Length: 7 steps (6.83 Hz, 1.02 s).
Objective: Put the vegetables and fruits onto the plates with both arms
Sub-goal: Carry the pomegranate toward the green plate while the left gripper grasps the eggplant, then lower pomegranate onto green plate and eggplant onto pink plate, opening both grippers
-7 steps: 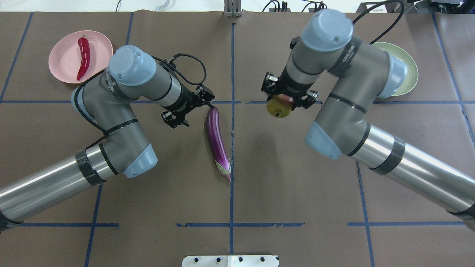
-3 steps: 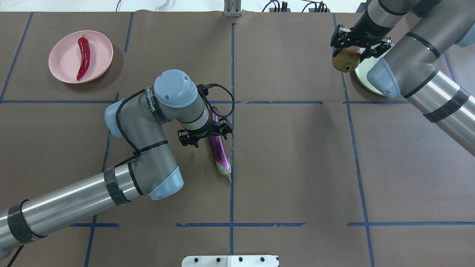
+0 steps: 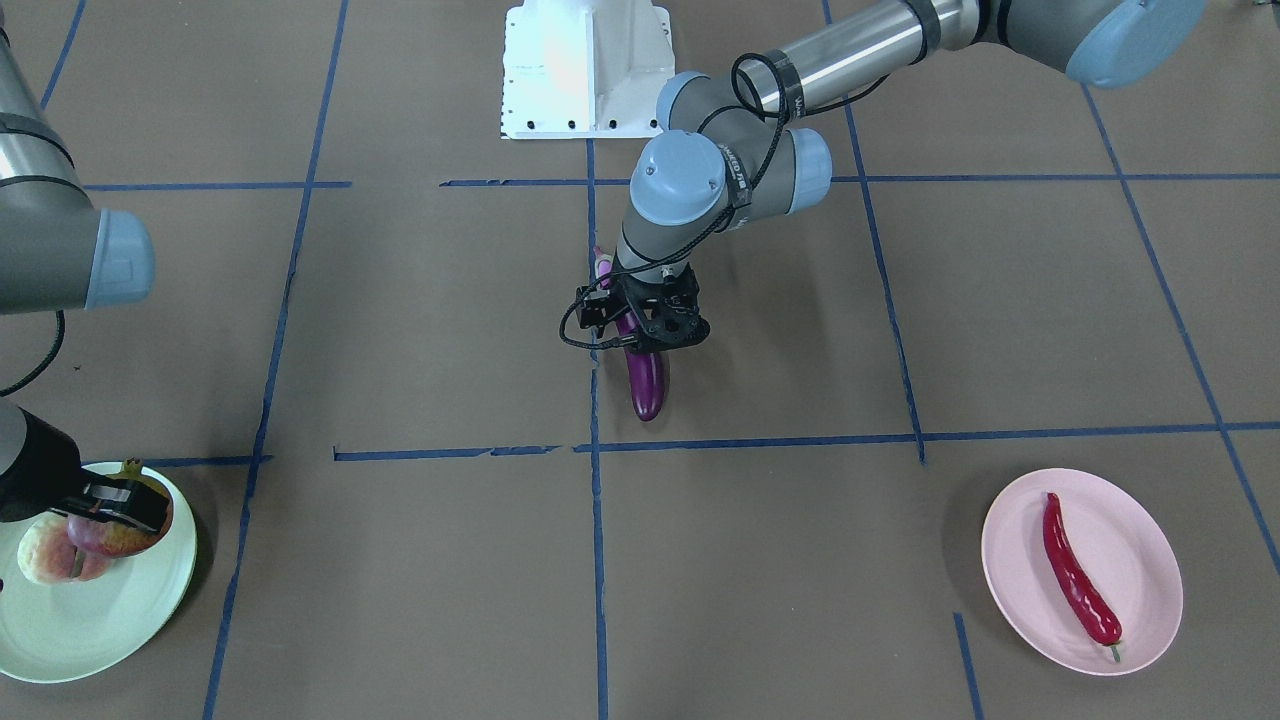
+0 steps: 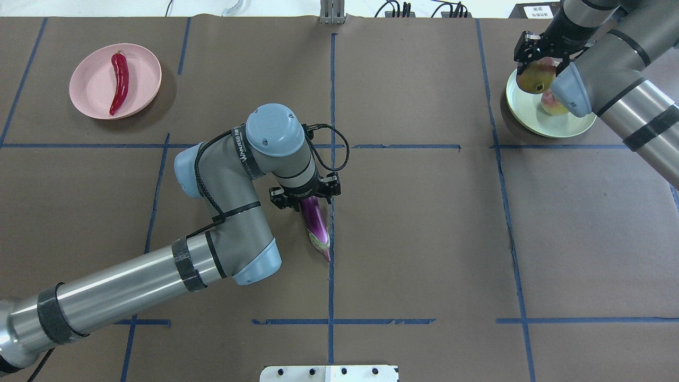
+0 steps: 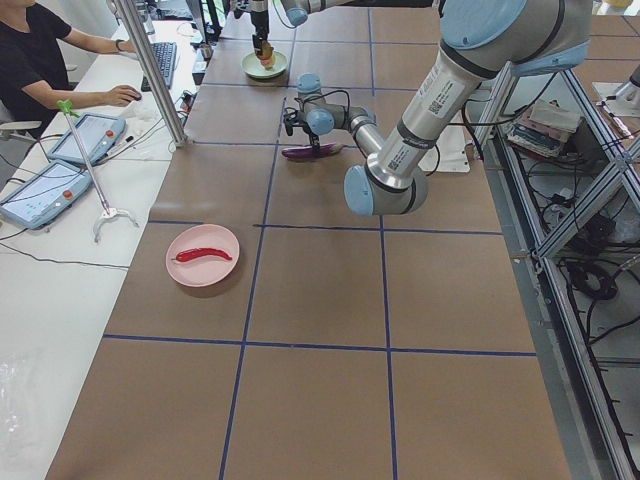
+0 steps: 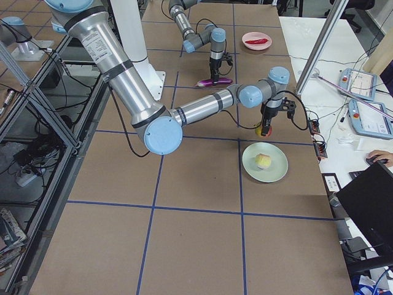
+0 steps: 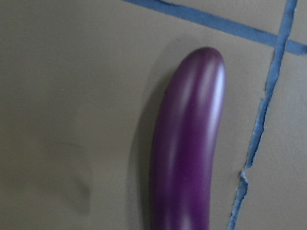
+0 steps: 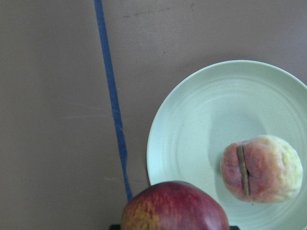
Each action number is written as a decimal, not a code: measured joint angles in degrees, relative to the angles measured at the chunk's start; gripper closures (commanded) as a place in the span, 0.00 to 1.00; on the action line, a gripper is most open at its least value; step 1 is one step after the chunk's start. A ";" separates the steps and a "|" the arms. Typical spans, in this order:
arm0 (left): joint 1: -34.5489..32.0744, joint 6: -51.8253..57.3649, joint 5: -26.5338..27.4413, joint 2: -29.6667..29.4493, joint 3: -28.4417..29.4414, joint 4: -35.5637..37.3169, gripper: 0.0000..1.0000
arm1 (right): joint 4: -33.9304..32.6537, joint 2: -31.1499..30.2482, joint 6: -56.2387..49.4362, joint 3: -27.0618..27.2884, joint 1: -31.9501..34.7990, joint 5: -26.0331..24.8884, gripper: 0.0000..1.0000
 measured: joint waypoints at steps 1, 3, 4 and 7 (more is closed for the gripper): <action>-0.11 0.56 1.42 -0.15 0.13 0.37 1.00 | 2.99 0.36 -0.25 -3.33 0.06 -0.07 1.00; -2.91 0.94 3.53 -0.41 -2.24 1.17 1.00 | 5.63 2.42 -0.19 -8.64 -0.14 -0.11 0.98; -5.10 0.95 3.83 -0.38 -4.10 1.33 1.00 | 5.91 2.62 -0.29 -9.90 -0.32 -0.12 0.97; -11.19 1.22 3.63 -0.20 -5.42 1.35 1.00 | 6.17 0.50 -0.63 -10.56 -1.27 -0.99 0.00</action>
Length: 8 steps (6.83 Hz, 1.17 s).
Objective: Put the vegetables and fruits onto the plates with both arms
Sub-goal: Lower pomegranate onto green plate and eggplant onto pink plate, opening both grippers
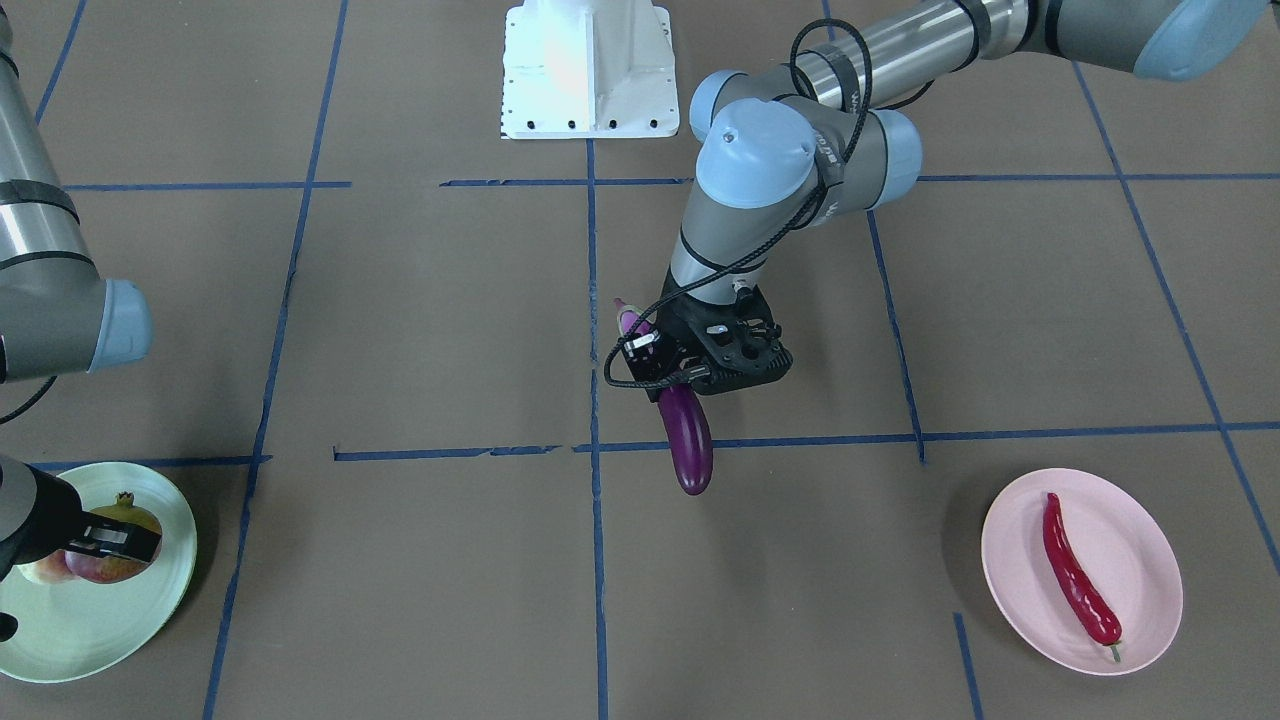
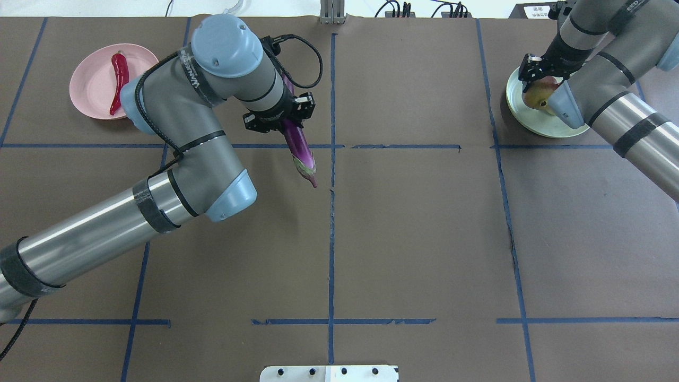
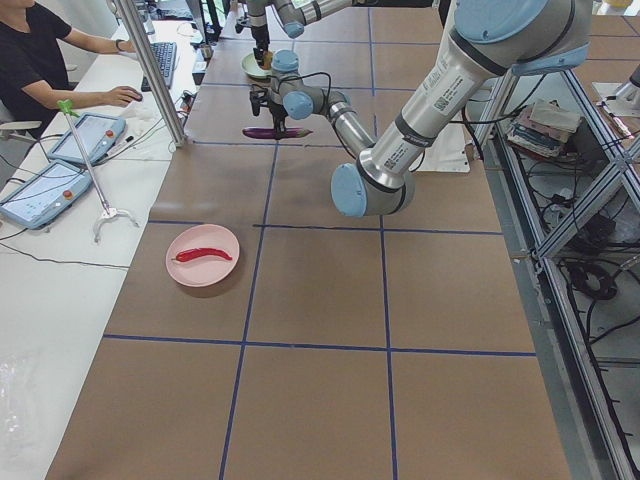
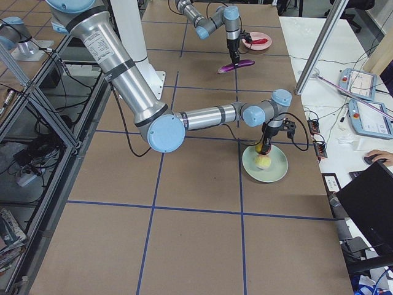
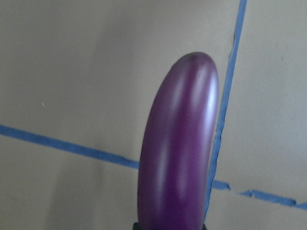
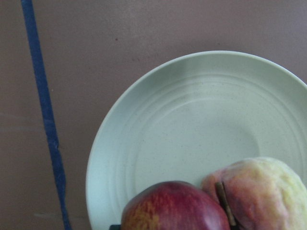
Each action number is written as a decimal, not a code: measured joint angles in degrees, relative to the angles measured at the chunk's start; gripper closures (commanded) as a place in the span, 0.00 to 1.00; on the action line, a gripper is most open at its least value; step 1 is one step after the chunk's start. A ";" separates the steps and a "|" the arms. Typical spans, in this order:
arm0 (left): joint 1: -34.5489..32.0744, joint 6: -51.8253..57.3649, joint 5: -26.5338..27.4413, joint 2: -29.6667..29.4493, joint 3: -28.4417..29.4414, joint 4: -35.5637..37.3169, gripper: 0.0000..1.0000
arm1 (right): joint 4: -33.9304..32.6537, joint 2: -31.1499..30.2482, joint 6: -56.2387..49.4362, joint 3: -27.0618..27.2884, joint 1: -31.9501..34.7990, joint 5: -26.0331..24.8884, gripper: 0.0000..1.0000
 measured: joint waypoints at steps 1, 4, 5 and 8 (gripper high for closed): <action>-2.70 0.72 -0.16 0.39 0.02 0.00 1.00 | 0.08 -0.40 -0.02 0.02 -0.08 -0.16 0.00; -12.54 2.55 -0.17 5.56 1.90 -0.53 0.99 | 0.10 -0.71 -0.64 1.51 0.94 0.42 0.00; -14.93 3.56 -0.17 6.58 5.00 -0.91 0.97 | 0.00 -1.33 -0.75 4.35 1.57 2.09 0.00; -17.90 8.73 -0.09 7.96 20.20 -12.37 0.91 | -0.70 -6.51 0.87 16.93 1.99 7.78 0.00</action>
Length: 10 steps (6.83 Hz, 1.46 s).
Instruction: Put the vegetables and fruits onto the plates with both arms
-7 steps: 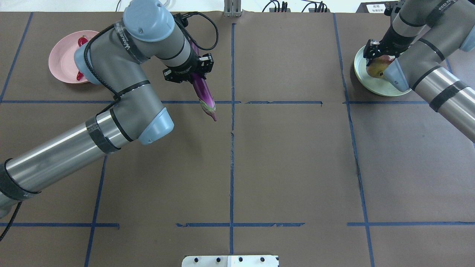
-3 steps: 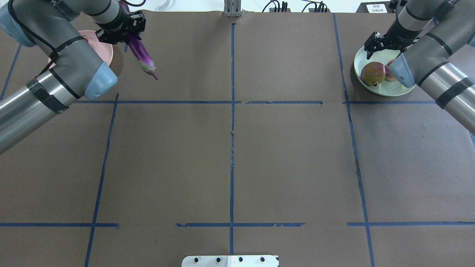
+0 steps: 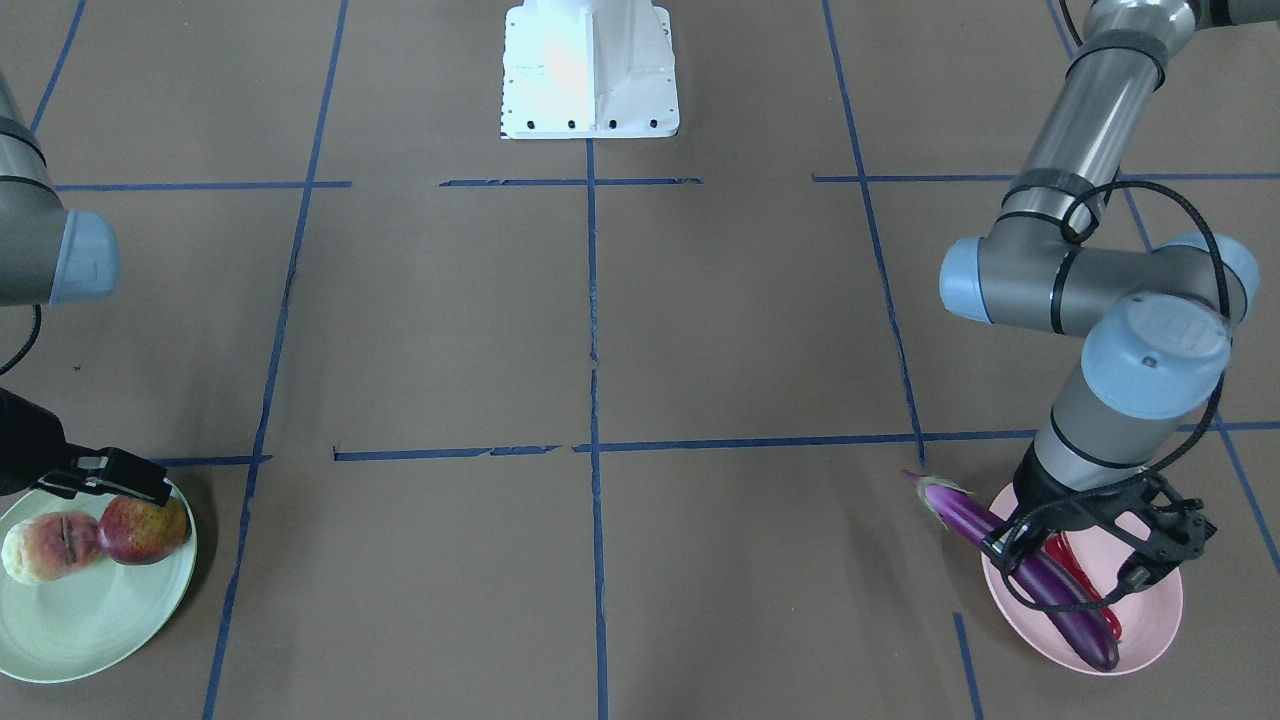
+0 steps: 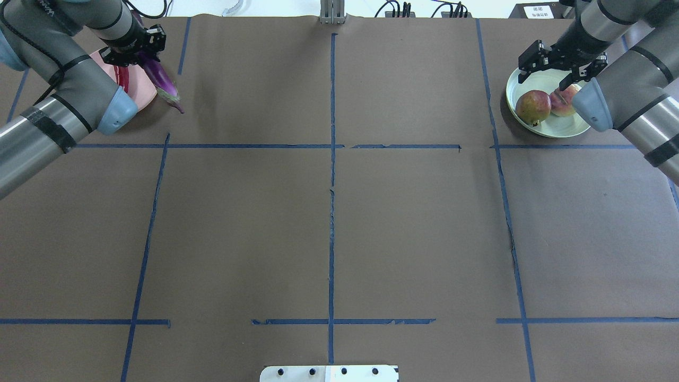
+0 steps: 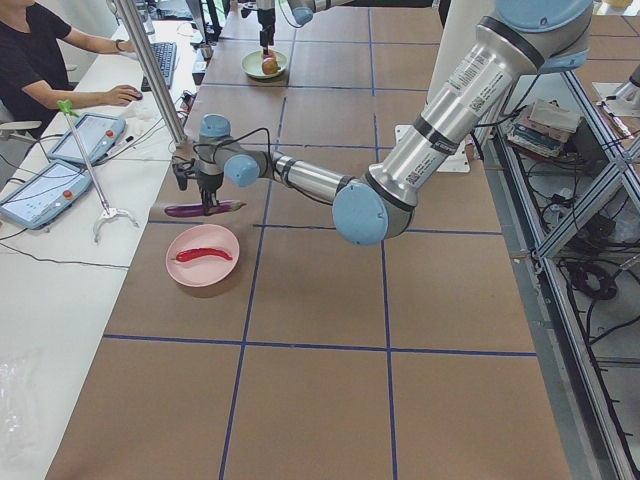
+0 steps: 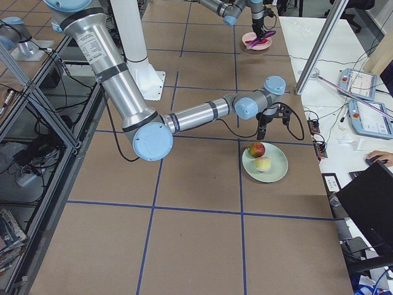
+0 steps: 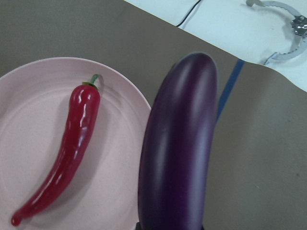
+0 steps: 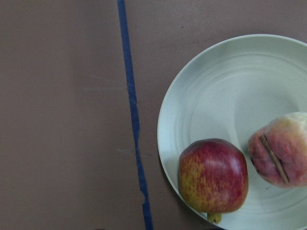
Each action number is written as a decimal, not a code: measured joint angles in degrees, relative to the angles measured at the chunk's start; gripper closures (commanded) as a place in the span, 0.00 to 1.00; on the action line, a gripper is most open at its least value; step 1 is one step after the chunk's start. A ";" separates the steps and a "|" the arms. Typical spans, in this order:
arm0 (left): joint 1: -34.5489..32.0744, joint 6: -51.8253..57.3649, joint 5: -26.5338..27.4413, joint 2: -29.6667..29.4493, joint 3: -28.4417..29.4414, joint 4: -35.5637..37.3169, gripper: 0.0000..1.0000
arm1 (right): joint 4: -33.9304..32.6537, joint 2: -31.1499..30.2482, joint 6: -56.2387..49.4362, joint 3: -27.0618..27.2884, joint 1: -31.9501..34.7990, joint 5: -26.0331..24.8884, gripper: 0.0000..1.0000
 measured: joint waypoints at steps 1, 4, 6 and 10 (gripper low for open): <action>-0.57 4.07 -0.04 0.21 3.65 -2.74 0.84 | -0.08 -0.89 2.32 2.80 0.02 0.46 0.00; -0.51 10.78 -0.29 1.64 6.45 -5.87 0.00 | -0.17 -1.61 5.83 6.22 -0.11 1.08 0.00; -0.94 10.96 -2.15 2.33 6.42 -8.14 0.00 | -0.83 -1.63 6.02 7.55 -0.15 2.00 0.00; -6.56 11.18 -12.74 4.09 0.26 -8.71 0.00 | -10.38 -1.79 5.97 15.93 0.49 2.34 0.00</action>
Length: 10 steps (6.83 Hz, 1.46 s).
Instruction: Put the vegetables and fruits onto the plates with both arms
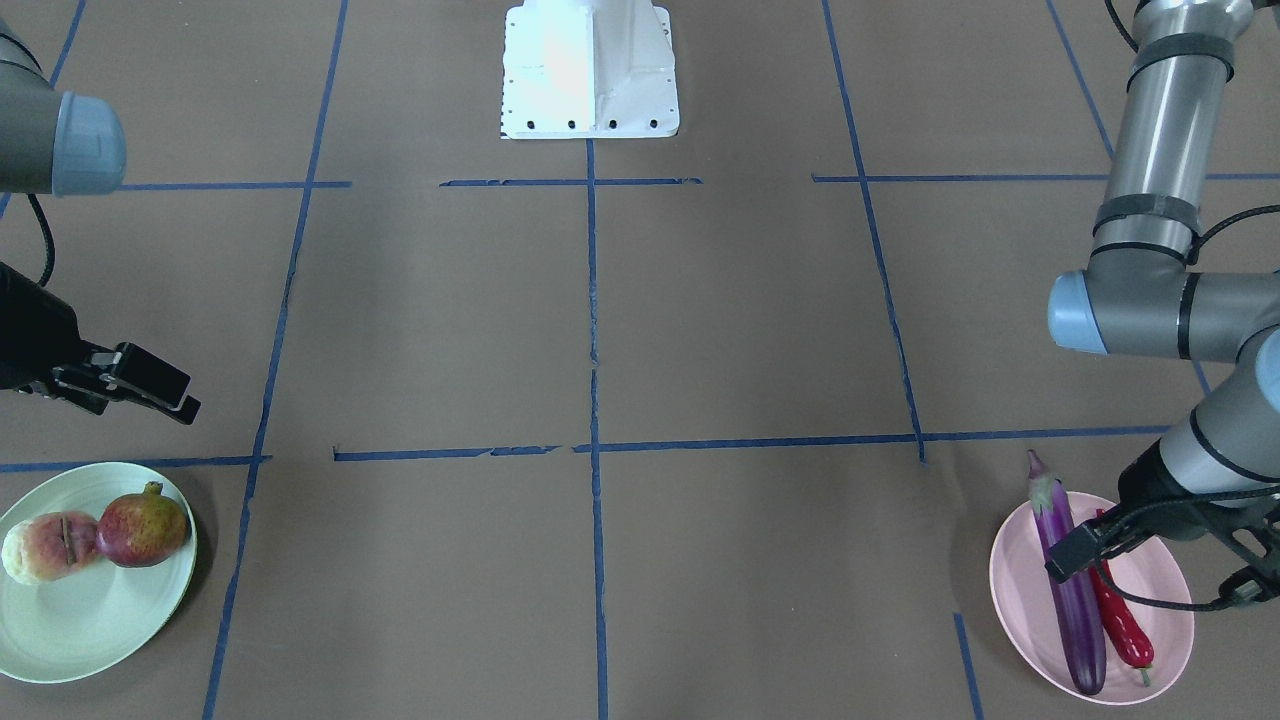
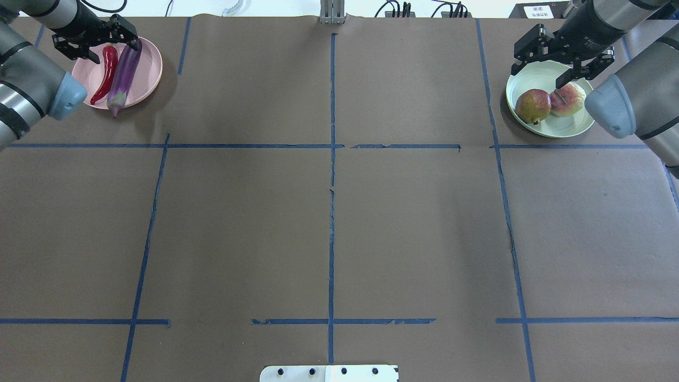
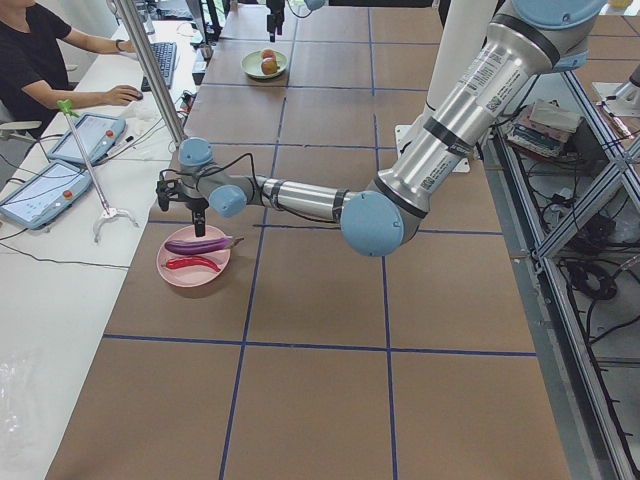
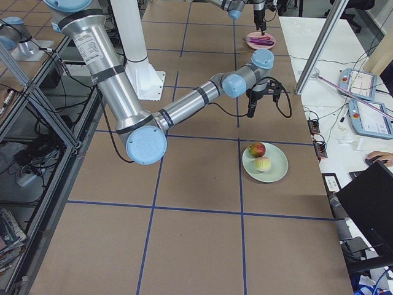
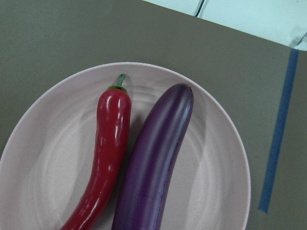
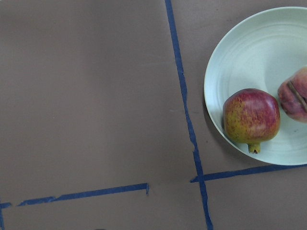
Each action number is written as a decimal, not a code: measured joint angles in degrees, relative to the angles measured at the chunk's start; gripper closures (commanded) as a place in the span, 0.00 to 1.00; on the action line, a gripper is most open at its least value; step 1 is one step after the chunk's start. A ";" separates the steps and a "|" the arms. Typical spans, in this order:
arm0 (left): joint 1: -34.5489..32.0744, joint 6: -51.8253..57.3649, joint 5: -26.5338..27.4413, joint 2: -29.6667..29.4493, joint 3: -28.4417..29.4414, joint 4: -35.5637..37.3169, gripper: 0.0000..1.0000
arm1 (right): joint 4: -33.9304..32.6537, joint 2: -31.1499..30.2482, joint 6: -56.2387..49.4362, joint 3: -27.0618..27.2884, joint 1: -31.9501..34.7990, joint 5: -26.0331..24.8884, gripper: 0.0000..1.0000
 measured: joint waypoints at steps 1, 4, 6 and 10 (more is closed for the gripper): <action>-0.58 0.59 -1.25 3.86 -5.46 0.01 0.00 | -2.60 -1.12 -0.13 2.92 0.93 0.04 0.00; -1.97 6.97 -2.26 19.16 -23.40 0.65 0.00 | -4.63 -8.92 -5.15 8.54 5.45 0.09 0.00; -7.04 18.46 -6.85 27.01 -27.97 0.81 0.00 | -4.73 -14.96 -17.07 8.73 9.36 0.07 0.00; -18.59 47.08 -15.81 34.35 -29.59 10.41 0.00 | -4.84 -25.94 -39.83 8.37 17.34 0.11 0.00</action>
